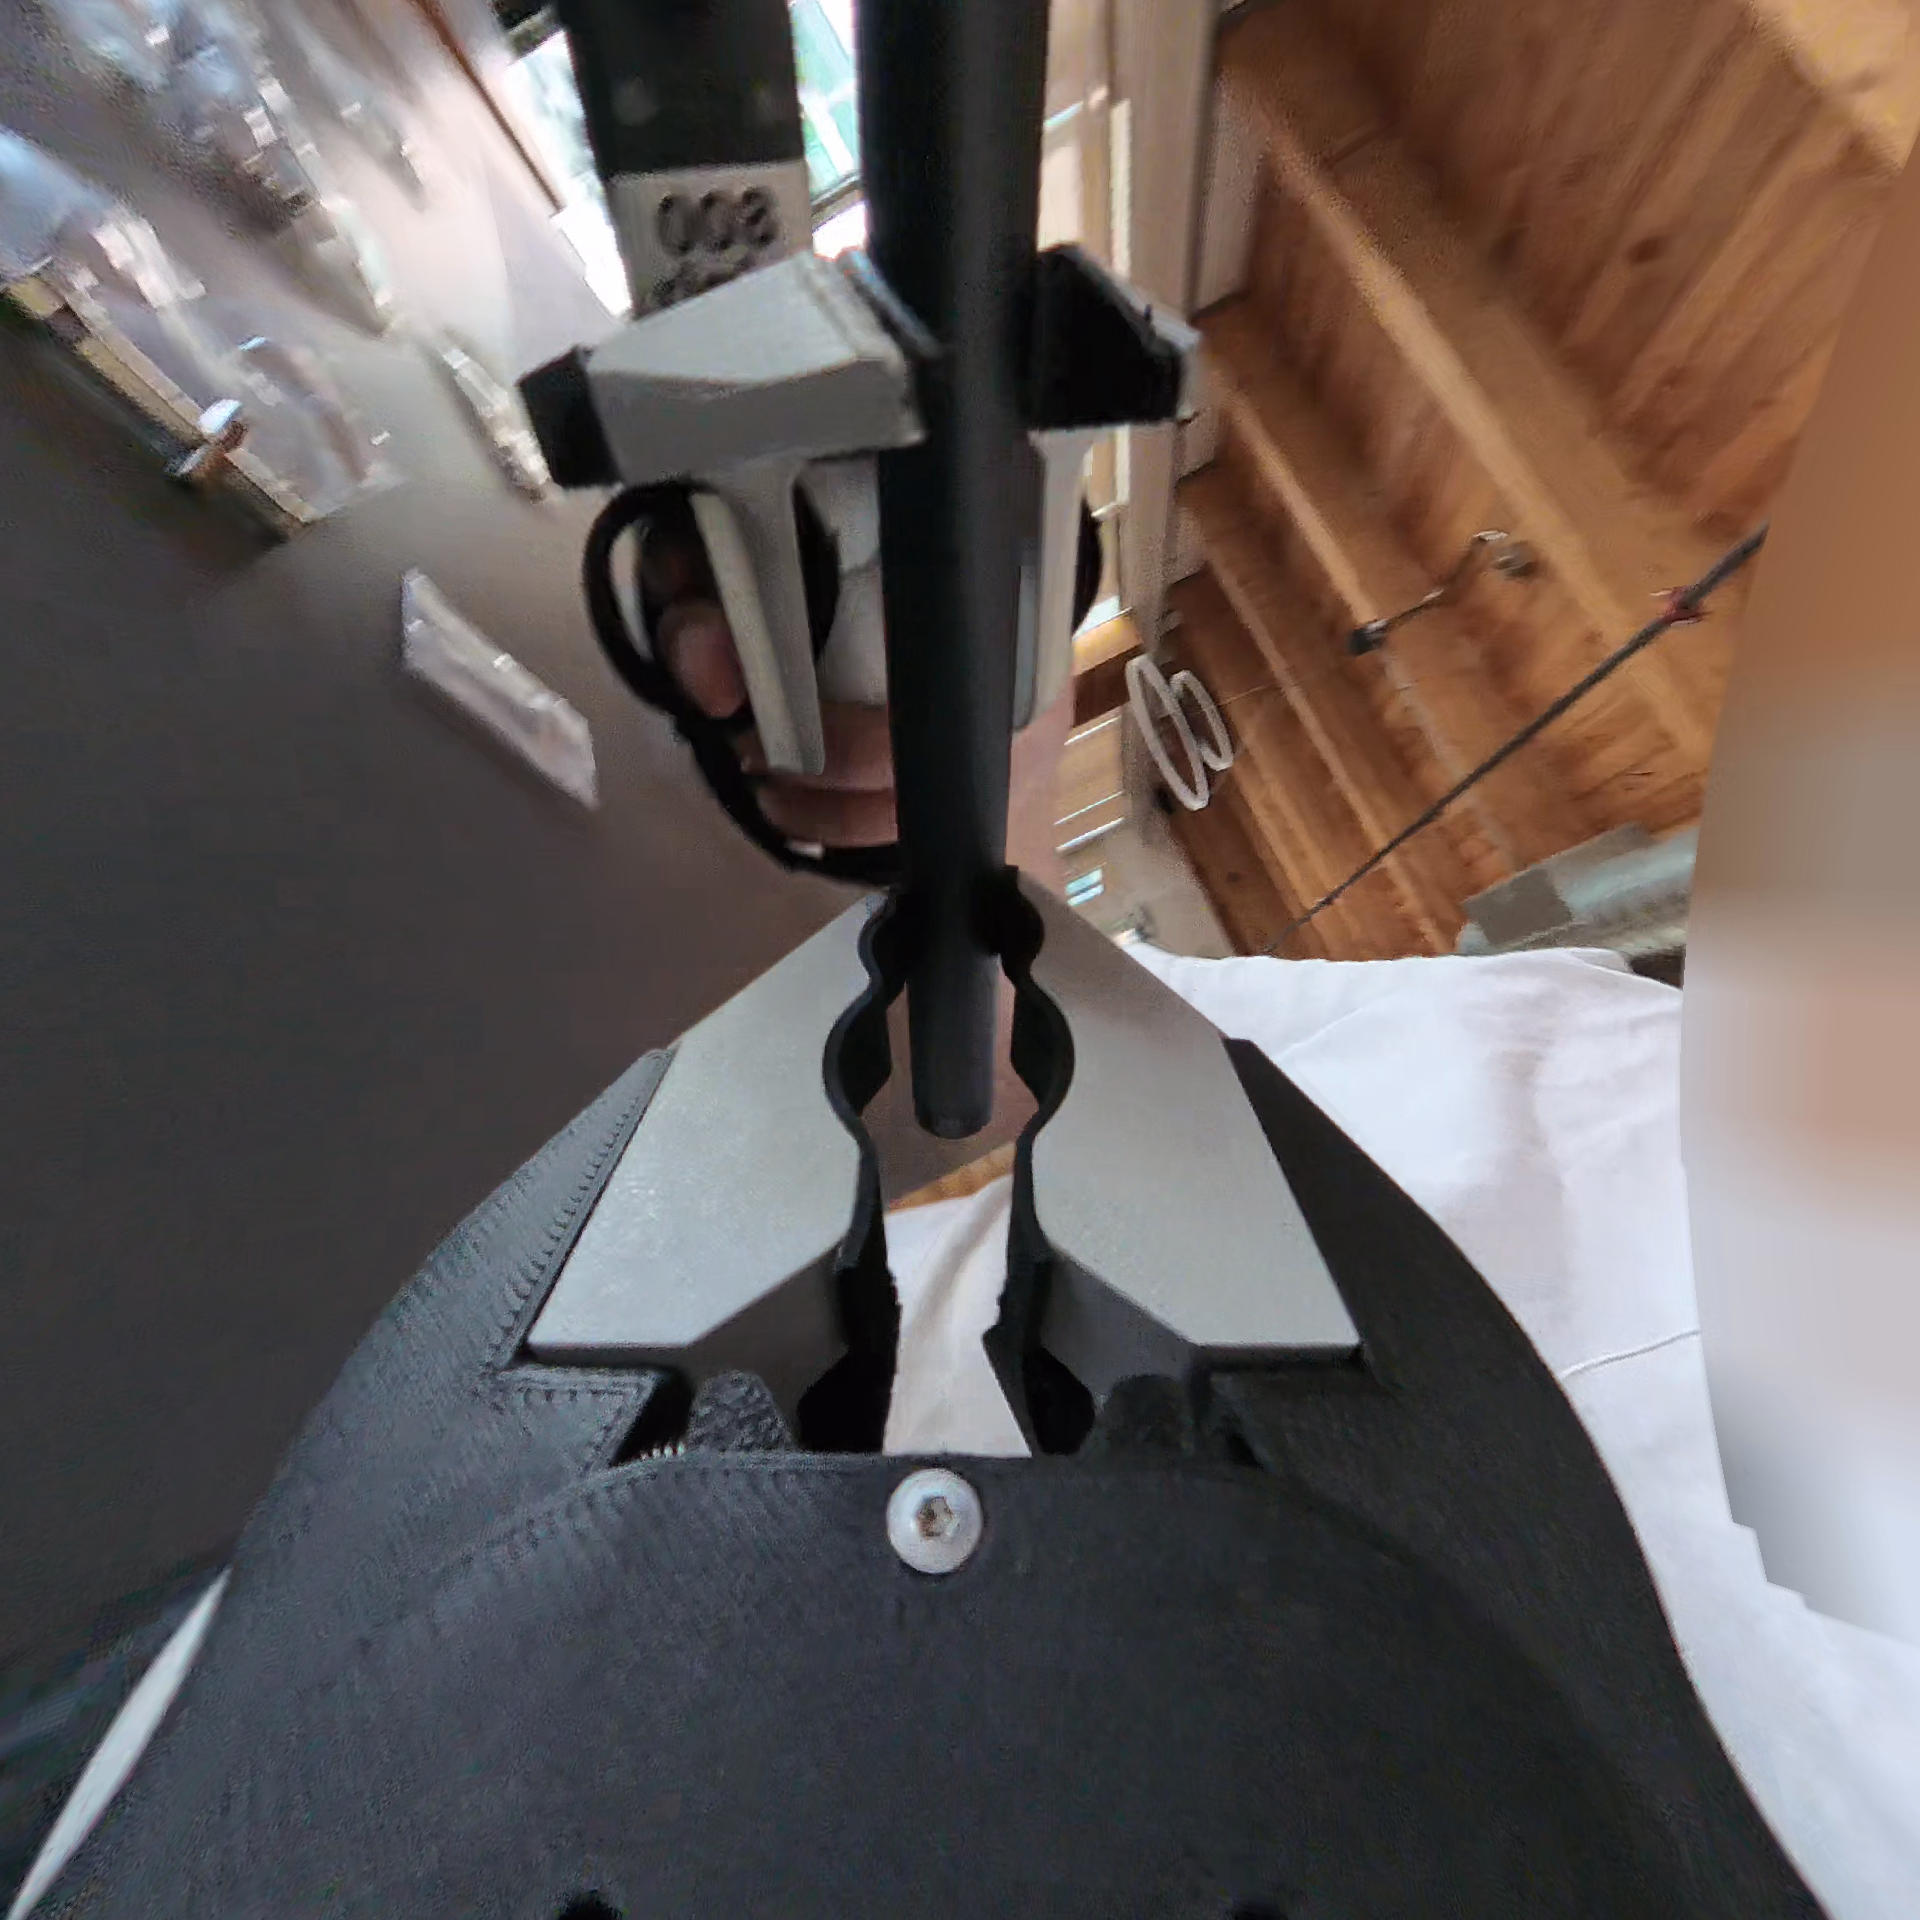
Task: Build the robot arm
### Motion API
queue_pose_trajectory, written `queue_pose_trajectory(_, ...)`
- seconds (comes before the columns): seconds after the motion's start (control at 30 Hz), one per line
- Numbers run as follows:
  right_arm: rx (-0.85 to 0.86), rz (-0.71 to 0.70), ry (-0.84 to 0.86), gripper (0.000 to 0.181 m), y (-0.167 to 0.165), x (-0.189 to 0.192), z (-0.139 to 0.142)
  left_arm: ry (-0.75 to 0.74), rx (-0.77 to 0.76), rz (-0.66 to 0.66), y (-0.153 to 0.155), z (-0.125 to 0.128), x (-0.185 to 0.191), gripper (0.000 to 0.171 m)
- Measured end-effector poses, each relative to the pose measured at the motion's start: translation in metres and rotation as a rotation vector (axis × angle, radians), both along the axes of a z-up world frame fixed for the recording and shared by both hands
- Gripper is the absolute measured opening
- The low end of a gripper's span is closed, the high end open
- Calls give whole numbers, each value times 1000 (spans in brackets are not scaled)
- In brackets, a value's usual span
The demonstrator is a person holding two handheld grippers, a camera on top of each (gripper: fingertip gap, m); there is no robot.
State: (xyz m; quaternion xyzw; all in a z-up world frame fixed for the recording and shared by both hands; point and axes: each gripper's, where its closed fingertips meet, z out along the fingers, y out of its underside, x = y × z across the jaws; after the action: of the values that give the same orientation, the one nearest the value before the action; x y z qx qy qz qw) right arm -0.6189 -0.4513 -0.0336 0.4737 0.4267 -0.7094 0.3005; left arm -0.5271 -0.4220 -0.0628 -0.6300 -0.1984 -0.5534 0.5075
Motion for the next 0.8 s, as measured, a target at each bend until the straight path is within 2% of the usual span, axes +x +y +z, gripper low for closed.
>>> queue_pose_trajectory(0.2, 303, -22, -79, 32, -8, -3, -32, 160, -309, 52, -20, -35, -13, 17)
queue_pose_trajectory(0.43, 469, -61, -112, 27, -7, 0, -54, 279, -419, 140, -24, -48, -25, 17)
queue_pose_trajectory(0.5, 456, -62, -112, 17, -5, 0, -55, 283, -421, 139, -22, -49, -24, 17)
queue_pose_trajectory(0.67, 319, -26, -56, 14, -5, 4, -38, 351, -388, 128, -16, -41, -19, 17)
queue_pose_trajectory(0.8, 164, 45, 15, 14, -6, 12, -13, 174, -190, 48, -11, -13, -9, 17)
